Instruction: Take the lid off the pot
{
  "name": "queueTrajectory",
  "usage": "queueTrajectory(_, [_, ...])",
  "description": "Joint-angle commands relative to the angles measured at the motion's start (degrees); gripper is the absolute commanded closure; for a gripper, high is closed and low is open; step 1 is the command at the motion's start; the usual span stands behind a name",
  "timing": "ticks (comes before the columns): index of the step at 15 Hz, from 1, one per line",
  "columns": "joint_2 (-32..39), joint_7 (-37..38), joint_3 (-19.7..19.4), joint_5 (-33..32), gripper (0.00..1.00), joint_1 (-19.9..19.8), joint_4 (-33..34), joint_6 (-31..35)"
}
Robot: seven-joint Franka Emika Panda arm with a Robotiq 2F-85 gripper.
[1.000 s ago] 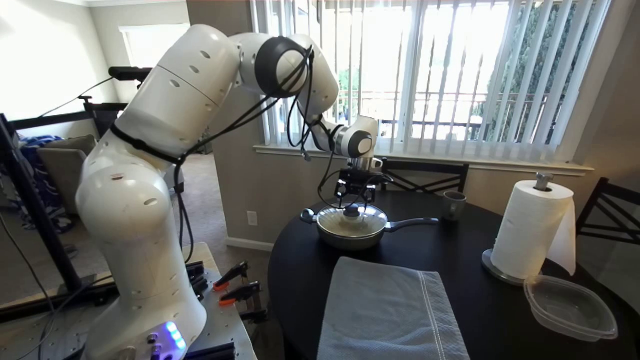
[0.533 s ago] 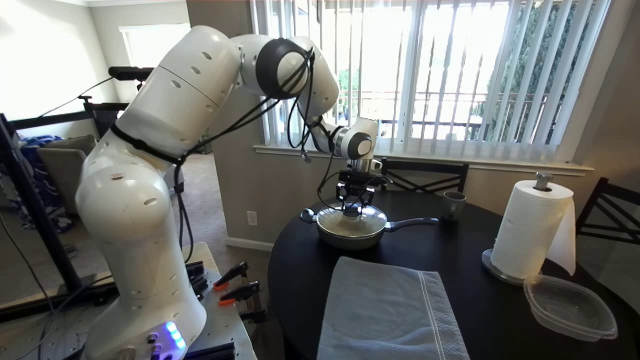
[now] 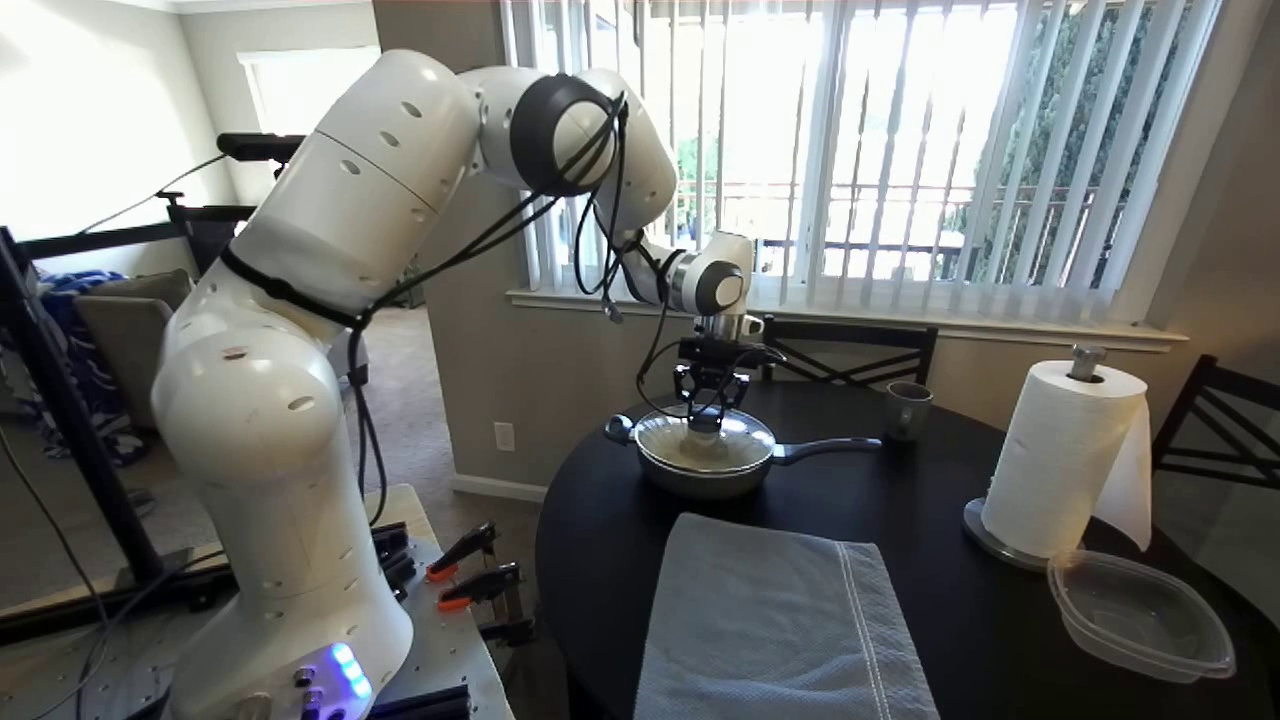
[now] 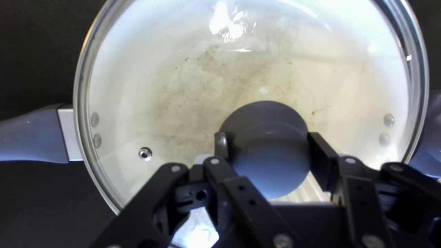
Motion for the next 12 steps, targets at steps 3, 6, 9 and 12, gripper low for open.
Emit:
queueTrajectory(3, [-4.7, 0.8, -0.3, -1.1, 0.67, -0.1, -5.5, 5.0])
queueTrajectory(6, [-7.4, 2.4, -1.1, -1.5, 0.67, 0.1, -8.9, 8.6])
queueTrajectory(9, [-10.9, 3.4, -1.6, -1.2, 0.67, -0.3, -12.5, 10.6])
queueTrajectory(12, [-14.7, 4.9, -2.5, -0.9, 0.67, -0.5, -16.2, 11.3])
